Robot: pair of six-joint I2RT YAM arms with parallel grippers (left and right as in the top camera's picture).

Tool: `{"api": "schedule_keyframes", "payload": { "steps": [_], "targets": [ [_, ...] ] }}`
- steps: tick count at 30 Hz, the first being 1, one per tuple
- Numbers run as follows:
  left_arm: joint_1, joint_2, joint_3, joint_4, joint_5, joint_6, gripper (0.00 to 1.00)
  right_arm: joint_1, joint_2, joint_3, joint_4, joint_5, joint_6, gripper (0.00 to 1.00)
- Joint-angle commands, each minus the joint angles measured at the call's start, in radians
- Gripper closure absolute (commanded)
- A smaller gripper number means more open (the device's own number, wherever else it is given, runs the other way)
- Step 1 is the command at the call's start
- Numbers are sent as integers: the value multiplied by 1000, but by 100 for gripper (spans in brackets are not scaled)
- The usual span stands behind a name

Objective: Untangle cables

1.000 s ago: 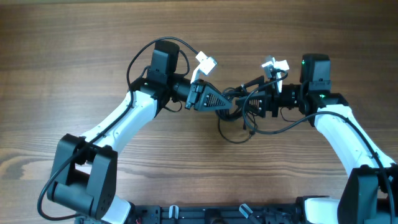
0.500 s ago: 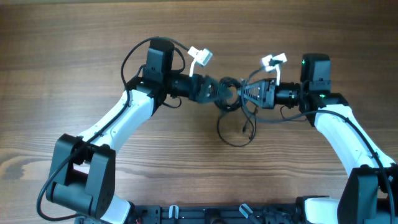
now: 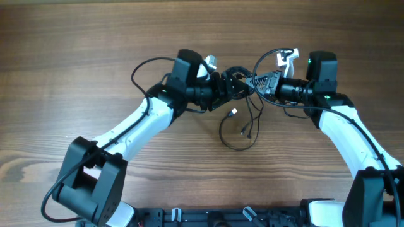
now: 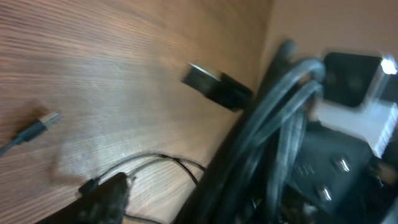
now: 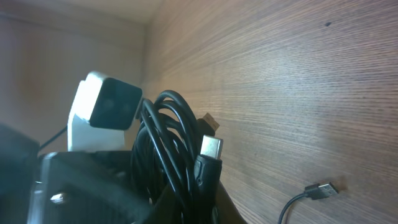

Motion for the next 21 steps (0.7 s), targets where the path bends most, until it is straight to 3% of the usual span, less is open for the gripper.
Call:
{"api": "schedule_keyframes", "payload": {
  "steps": [1, 3, 5, 6, 10, 11, 12, 14, 19, 20, 21],
  "targets": [
    [-28, -5, 8, 2, -251, -83, 51, 9, 9, 20, -1, 13, 30, 96],
    [-34, -5, 8, 2, -312, -82, 67, 21, 9, 20, 0, 13, 29, 96],
    [-33, -5, 8, 2, -352, -82, 90, 28, 9, 20, -4, 13, 25, 96],
    [-31, -5, 8, 2, -370, -74, 96, 30, 9, 20, -6, 13, 9, 96],
    [-8, -10, 9, 6, -388, 43, 96, 20, 8, 20, -11, 13, -87, 79],
    [1, -15, 9, 3, -386, 74, 96, 13, 7, 20, -11, 8, -122, 71],
    [11, -24, 9, -2, -378, 98, 96, 4, 6, 20, -14, -11, -174, 53],
    [35, -54, 9, -18, -373, 134, 96, -18, -2, 20, -38, -54, -264, 41],
    [81, -135, 9, -26, -371, 245, 96, -42, -52, 20, -181, -73, -445, 34],
    [84, -151, 9, -28, -370, 251, 96, -33, -72, 20, -227, -63, -494, 25],
    [84, -168, 9, -28, -359, 283, 96, -19, -87, 20, -260, -42, -517, 24]
  ]
}}
